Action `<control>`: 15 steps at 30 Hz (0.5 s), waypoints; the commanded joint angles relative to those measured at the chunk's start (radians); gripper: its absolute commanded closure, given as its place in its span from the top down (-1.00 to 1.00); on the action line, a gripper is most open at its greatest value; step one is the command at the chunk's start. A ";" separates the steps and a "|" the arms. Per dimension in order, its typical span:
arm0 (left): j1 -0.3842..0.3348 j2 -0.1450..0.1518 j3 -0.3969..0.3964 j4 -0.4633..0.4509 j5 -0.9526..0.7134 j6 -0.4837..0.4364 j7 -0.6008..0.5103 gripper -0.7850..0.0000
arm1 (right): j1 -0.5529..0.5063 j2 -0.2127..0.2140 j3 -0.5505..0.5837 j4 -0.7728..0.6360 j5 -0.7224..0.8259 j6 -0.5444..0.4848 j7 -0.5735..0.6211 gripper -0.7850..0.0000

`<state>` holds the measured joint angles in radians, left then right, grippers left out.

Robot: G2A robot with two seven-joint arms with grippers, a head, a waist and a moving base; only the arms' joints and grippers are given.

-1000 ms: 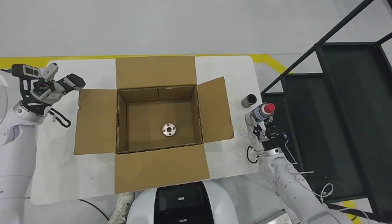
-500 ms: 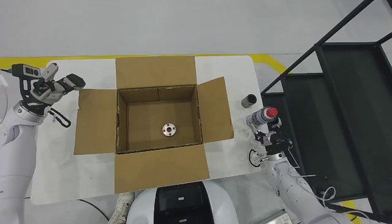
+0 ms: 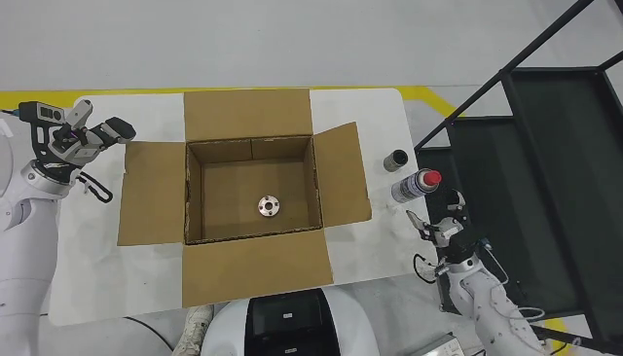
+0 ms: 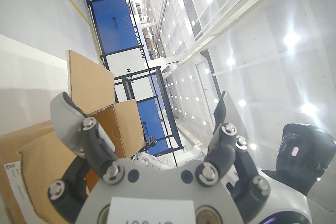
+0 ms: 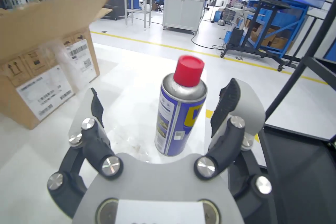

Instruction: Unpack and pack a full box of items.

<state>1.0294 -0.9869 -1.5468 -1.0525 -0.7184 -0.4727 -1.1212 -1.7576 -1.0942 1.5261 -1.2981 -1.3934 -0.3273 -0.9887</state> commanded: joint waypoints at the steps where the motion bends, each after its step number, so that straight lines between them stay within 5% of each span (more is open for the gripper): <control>1: 0.000 0.000 0.000 0.000 0.000 0.000 0.000 1.00 | -0.093 0.012 0.072 -0.193 0.016 -0.042 0.093 1.00; 7: 0.000 0.000 0.000 0.000 0.000 0.000 0.000 1.00 | -0.219 0.026 0.191 -0.520 0.095 -0.140 0.337 1.00; 15: 0.000 0.000 0.000 0.000 0.000 0.000 0.000 1.00 | -0.185 0.028 0.171 -0.722 0.196 -0.204 0.659 1.00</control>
<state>1.0294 -0.9869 -1.5468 -1.0525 -0.7184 -0.4727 -1.1212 -1.9508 -1.0663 1.7082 -2.0077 -1.2188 -0.5078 -0.3752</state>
